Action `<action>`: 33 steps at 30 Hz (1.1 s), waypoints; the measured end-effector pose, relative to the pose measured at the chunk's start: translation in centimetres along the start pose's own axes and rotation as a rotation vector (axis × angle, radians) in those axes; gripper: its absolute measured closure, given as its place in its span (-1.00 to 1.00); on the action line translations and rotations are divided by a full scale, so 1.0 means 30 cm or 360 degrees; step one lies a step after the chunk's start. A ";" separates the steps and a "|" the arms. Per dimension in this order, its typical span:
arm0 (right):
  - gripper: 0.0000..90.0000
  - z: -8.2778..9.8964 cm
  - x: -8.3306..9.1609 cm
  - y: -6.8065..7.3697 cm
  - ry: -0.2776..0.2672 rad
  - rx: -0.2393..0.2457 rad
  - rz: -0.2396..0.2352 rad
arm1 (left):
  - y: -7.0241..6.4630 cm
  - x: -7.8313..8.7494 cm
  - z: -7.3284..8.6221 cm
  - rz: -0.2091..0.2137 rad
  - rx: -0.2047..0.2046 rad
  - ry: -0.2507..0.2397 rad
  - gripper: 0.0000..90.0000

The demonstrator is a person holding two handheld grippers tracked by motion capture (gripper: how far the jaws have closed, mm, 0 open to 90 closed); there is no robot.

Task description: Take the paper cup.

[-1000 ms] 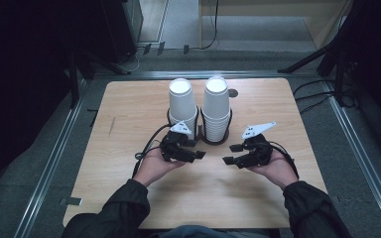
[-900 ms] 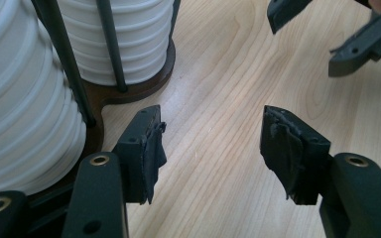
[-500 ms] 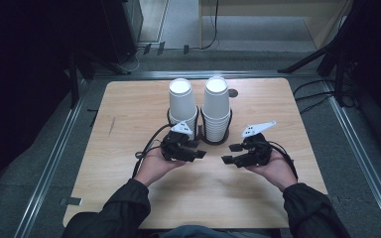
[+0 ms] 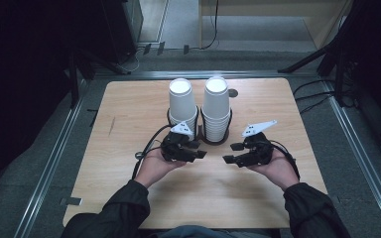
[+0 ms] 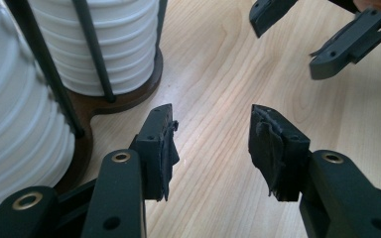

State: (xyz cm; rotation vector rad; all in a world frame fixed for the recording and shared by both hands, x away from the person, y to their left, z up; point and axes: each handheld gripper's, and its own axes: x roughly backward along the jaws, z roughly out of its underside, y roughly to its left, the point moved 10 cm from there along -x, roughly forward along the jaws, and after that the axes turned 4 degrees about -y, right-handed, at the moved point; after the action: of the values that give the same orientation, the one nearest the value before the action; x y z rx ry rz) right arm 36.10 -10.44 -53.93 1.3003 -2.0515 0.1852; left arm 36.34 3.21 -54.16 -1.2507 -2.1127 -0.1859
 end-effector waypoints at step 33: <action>-0.29 -0.189 0.110 -0.078 -0.0036 0.0019 0.0159 | 0.029 -0.006 -0.180 -0.0183 0.0095 -0.0014 0.91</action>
State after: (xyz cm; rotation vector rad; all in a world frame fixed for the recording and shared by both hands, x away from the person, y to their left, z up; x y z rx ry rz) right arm 39.90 -11.43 -48.17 1.2127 -2.1394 0.2289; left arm 39.66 1.20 -50.30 -1.0986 -2.1829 -0.1666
